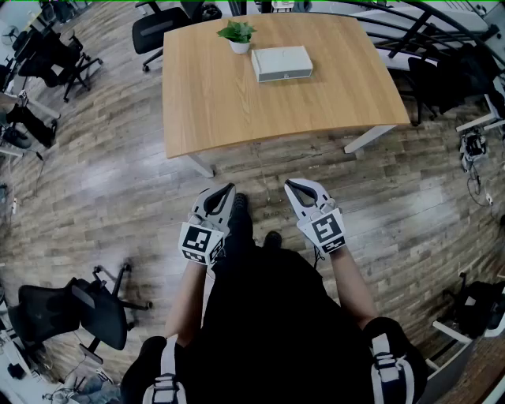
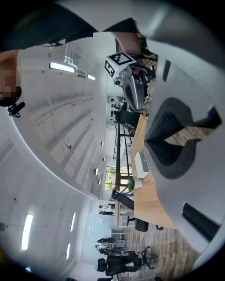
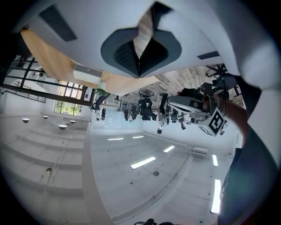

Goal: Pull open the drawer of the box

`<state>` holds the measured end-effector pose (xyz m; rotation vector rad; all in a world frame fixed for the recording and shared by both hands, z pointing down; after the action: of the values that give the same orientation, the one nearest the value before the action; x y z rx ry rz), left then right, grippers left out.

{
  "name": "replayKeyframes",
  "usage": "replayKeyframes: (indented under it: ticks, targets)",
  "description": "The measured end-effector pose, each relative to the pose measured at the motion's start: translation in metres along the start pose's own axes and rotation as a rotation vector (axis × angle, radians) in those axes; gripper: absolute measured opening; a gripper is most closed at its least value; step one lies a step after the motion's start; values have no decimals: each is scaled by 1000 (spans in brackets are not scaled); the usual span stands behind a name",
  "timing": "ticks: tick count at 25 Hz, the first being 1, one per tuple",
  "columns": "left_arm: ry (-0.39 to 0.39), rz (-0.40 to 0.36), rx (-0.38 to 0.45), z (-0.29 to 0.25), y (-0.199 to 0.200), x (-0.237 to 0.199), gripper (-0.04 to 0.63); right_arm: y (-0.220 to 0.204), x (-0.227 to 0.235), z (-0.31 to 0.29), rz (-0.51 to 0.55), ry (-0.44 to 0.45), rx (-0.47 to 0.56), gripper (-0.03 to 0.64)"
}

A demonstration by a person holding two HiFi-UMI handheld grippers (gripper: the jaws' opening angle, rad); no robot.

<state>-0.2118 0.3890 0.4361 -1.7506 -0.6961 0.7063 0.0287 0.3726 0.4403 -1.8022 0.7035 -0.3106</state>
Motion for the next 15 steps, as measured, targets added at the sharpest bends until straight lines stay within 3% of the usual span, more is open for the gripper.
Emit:
replayKeyframes:
  ticks: [4, 7, 15]
  targets:
    - [-18, -6, -4, 7, -3, 36, 23, -18, -4, 29, 36, -9, 3, 25]
    - [-31, -4, -12, 11, -5, 54, 23, -26, -9, 48, -12, -26, 7, 25]
    - [-52, -11, 4, -5, 0, 68, 23, -45, 2, 69, -54, -59, -28, 25]
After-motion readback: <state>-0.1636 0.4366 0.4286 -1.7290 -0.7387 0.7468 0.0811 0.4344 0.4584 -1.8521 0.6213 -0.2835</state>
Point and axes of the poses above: the fingertips, and each gripper's own axes: z backward along the fingers, x to its right, y out of its top, the point moved 9 cm from there along z, backward along the fingers, and after that the axes turned 12 degrees about -y, right-handed, at the moved point
